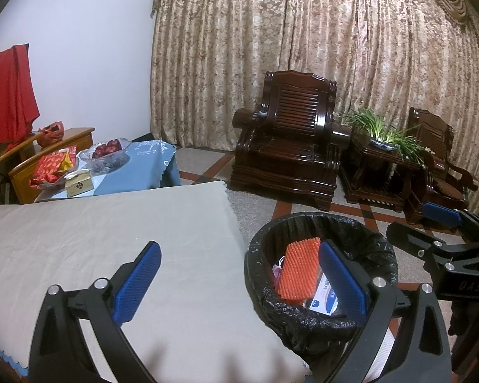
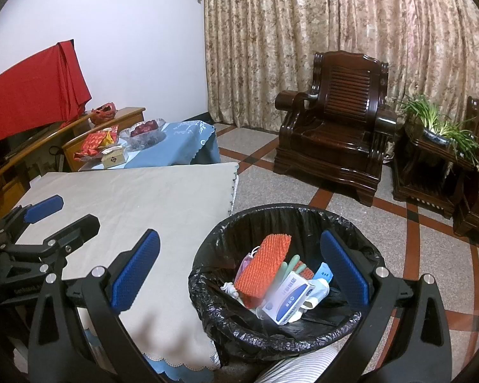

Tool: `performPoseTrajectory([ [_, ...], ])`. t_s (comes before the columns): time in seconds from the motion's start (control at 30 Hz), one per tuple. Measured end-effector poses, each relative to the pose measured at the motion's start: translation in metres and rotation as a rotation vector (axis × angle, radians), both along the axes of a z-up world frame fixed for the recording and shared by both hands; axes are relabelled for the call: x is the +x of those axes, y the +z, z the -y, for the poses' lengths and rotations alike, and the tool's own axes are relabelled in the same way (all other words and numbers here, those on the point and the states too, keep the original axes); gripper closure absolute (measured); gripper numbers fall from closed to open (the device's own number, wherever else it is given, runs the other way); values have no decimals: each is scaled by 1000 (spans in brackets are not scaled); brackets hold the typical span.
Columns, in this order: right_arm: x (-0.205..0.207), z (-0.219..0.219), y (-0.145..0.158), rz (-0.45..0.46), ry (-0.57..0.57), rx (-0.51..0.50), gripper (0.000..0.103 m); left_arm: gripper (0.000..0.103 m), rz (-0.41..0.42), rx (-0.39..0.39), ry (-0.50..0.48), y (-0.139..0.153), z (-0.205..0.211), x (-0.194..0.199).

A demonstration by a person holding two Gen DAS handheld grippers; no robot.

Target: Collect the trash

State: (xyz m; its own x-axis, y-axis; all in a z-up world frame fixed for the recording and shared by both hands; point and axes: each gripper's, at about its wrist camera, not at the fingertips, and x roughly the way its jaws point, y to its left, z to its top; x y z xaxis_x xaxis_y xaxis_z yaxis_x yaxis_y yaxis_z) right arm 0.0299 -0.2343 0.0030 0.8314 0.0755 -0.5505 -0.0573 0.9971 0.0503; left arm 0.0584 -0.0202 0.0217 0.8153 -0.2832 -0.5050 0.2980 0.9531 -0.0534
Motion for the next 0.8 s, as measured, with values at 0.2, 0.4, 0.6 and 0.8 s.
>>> performPoseTrajectory([
  [0.2,0,-1,1,1,1,-2,5,6,0,0,0,0,0,0],
  [0.4,0,-1,0,-1,1,-2,5,6,-1,0,-1,1,0,0],
  [0.6,0,-1,1,-1,0,-1,5,6,0,1,0,1,0,0],
  [0.8,1,-2,1,-1,0,-2,5,6,-3,0,-1,2,0,0],
])
